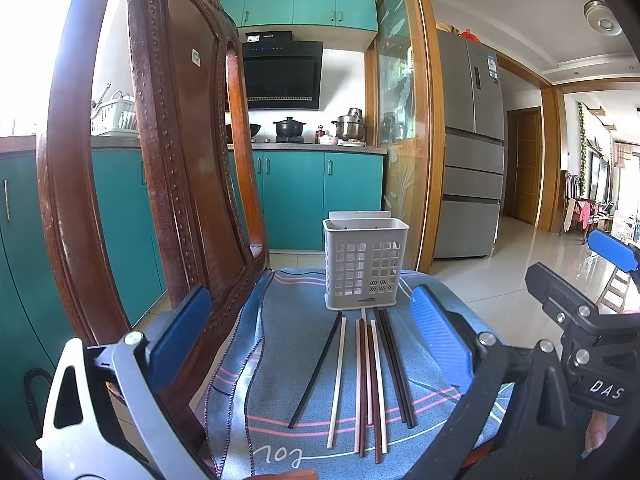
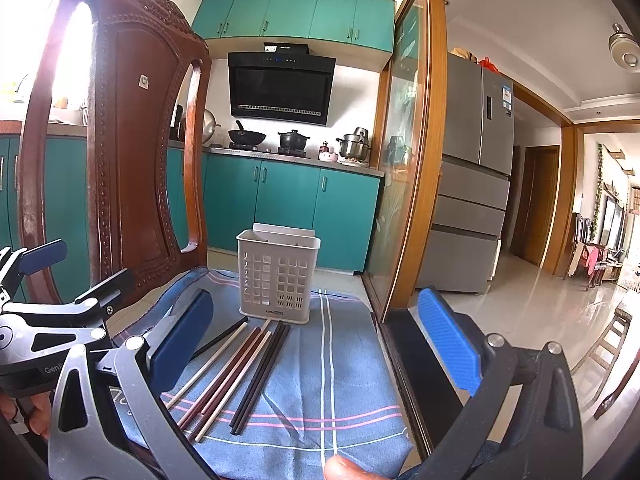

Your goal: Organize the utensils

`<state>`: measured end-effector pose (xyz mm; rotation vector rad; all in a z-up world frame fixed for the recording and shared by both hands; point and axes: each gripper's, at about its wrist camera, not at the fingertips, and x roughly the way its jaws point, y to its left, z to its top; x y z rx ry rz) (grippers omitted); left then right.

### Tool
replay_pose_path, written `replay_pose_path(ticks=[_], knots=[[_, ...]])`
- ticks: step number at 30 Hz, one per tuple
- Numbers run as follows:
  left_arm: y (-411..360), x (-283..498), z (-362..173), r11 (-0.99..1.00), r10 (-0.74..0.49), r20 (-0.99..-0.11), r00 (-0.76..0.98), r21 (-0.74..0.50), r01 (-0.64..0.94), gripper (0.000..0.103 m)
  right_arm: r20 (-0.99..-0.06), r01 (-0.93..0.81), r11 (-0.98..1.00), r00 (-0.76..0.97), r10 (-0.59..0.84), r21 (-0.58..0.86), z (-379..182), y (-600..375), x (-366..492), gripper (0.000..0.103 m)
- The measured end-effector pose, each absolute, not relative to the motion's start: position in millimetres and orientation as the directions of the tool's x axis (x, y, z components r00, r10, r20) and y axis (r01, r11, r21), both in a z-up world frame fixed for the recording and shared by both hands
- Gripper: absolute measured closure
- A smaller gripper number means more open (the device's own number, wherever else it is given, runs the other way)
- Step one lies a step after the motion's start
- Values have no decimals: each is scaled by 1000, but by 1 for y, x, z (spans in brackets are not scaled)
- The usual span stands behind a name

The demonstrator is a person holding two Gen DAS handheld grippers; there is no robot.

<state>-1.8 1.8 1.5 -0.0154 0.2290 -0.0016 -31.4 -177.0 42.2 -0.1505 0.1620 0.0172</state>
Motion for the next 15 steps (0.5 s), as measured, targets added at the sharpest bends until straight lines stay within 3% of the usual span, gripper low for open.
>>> replay_pose_path(ticks=[15], knots=[[2, -2, 2, 1000, -3, -225, 974, -16, -1, 3, -151, -33, 987, 988, 8, -159, 43, -176, -35, 3]])
